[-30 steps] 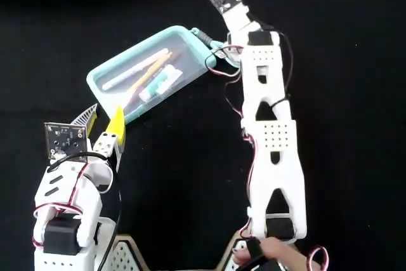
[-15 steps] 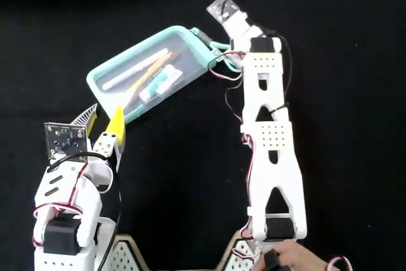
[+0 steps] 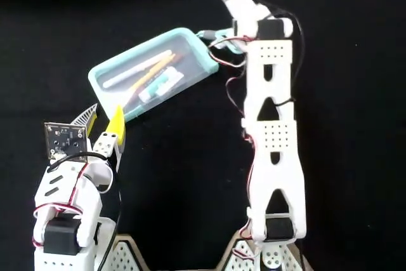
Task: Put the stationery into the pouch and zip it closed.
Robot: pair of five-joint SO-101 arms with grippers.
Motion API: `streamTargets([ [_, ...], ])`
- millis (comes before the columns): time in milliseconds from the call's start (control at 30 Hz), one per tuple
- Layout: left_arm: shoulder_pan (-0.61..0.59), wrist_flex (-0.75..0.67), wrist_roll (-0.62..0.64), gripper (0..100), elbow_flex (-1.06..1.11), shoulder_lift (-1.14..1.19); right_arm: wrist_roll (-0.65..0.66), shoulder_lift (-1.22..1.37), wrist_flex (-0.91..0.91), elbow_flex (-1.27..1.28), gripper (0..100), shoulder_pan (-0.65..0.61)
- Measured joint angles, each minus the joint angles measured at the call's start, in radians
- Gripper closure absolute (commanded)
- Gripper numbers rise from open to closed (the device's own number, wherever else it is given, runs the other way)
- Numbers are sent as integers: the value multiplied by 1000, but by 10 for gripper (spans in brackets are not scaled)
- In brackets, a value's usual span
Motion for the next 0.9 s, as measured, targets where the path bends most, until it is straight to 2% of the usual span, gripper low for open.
streamTargets([
  [167, 0, 0, 0, 834, 0, 0, -57, -123, 87, 0, 987, -63],
  [500, 0, -35, 0, 834, 52, 0, -86, -345, 229, 0, 987, -199],
  [900, 0, -51, 9, 830, 58, 0, -86, -646, 262, -8, 987, -353],
])
